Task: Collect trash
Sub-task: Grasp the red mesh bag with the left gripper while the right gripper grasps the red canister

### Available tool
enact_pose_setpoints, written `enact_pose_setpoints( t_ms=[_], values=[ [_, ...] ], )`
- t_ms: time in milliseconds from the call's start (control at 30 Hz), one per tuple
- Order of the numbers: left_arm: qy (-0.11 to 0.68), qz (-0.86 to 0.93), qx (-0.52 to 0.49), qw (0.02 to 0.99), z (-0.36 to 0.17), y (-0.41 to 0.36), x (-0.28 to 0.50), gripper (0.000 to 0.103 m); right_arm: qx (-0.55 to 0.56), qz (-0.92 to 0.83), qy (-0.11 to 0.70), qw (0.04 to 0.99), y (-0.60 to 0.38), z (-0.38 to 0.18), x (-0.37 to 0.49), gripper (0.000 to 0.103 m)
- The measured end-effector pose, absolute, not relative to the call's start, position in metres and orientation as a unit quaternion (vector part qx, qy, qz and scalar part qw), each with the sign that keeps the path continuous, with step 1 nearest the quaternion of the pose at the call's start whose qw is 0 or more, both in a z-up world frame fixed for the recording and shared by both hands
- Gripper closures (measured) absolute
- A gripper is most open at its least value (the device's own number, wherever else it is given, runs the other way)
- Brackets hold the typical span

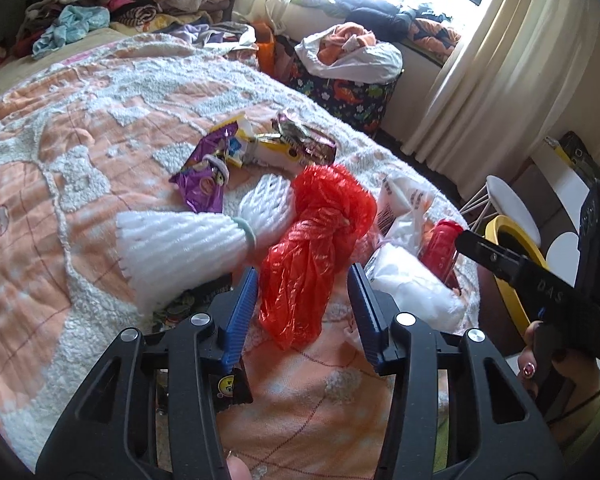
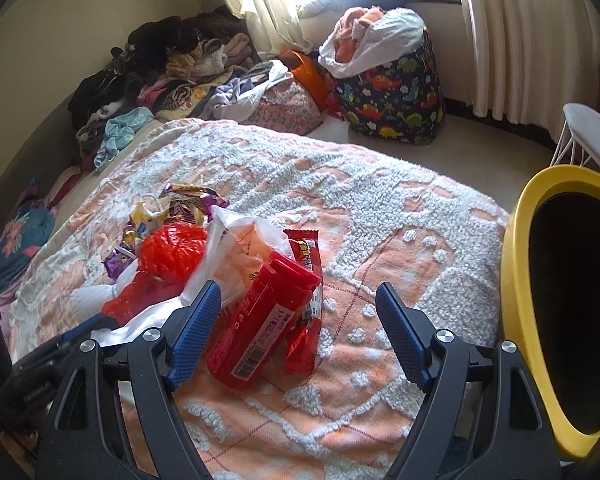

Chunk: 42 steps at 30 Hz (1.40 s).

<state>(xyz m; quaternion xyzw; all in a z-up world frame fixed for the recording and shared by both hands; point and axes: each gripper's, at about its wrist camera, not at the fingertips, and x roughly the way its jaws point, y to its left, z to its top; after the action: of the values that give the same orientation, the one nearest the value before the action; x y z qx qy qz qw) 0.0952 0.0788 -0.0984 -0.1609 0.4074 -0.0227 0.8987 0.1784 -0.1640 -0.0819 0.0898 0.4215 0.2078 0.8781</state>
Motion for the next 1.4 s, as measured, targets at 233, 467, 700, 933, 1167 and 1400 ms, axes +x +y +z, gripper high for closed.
enact_pose_setpoints(
  t_ms=[233,467,700,933,1167,1400],
  values=[
    [0.424,-0.028,-0.158,0.891,-0.111,0.074,0.098,0.064,0.109,0.231,0.449,0.856,-0.155,-0.096,0.198,0.041],
    [0.43,-0.029,-0.156,0.889,-0.116,0.072,0.101,0.068,0.125,0.259,0.434,0.854,-0.158,-0.091,0.19,0.063],
    [0.436,-0.033,-0.15,0.887,-0.119,0.068,0.1,0.096,0.117,0.269,0.392,0.872,-0.168,-0.07,0.17,0.065],
    [0.403,-0.048,-0.139,0.903,-0.1,0.06,0.093,0.1,0.115,0.284,0.363,0.88,-0.179,-0.056,0.151,0.066],
    [0.374,-0.044,-0.133,0.917,-0.079,0.057,0.087,0.101,0.112,0.291,0.344,0.886,-0.185,-0.043,0.138,0.066],
    [0.345,-0.058,-0.133,0.927,-0.051,0.051,0.083,0.101,0.117,0.292,0.322,0.893,-0.196,-0.028,0.128,0.066]
  ],
)
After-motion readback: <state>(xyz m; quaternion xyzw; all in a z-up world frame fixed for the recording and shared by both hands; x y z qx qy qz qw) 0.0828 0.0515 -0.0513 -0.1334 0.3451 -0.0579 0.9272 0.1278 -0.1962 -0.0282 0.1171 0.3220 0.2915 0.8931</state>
